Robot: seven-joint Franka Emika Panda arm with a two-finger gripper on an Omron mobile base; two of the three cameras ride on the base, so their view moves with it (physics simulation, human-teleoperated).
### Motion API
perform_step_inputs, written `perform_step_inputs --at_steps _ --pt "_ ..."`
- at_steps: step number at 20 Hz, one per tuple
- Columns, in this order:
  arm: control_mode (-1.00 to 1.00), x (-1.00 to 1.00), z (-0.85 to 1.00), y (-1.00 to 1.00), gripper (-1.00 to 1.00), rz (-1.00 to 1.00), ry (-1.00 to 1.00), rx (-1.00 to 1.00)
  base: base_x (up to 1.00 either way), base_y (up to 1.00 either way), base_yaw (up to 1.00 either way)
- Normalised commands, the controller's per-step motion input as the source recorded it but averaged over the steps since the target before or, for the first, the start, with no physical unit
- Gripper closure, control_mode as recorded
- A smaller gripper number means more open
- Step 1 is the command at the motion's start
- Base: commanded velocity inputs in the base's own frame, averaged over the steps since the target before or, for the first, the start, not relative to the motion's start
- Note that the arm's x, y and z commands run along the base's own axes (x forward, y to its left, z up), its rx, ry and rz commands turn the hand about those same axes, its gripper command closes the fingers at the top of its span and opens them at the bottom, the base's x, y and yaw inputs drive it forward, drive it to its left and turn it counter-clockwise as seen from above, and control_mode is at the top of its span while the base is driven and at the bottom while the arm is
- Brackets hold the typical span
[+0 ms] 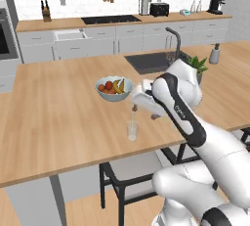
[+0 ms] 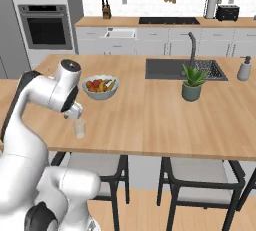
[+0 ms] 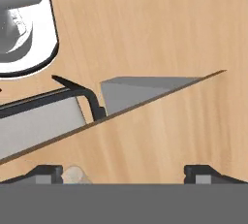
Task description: Take a straw from the drawer in front and place it inside the glass cup on the dining counter.
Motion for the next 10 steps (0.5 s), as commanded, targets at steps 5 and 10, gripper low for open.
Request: perform_step_inputs --at_steps 5,10 --pt "-1.00 -0.55 0.00 0.43 -1.00 0.00 -0.19 -0.29 0.00 0.00 0.00" --pt "-1.00 -0.29 -0.01 0.34 -1.00 0.00 -0.01 -0.19 0.00 0.00 0.00"
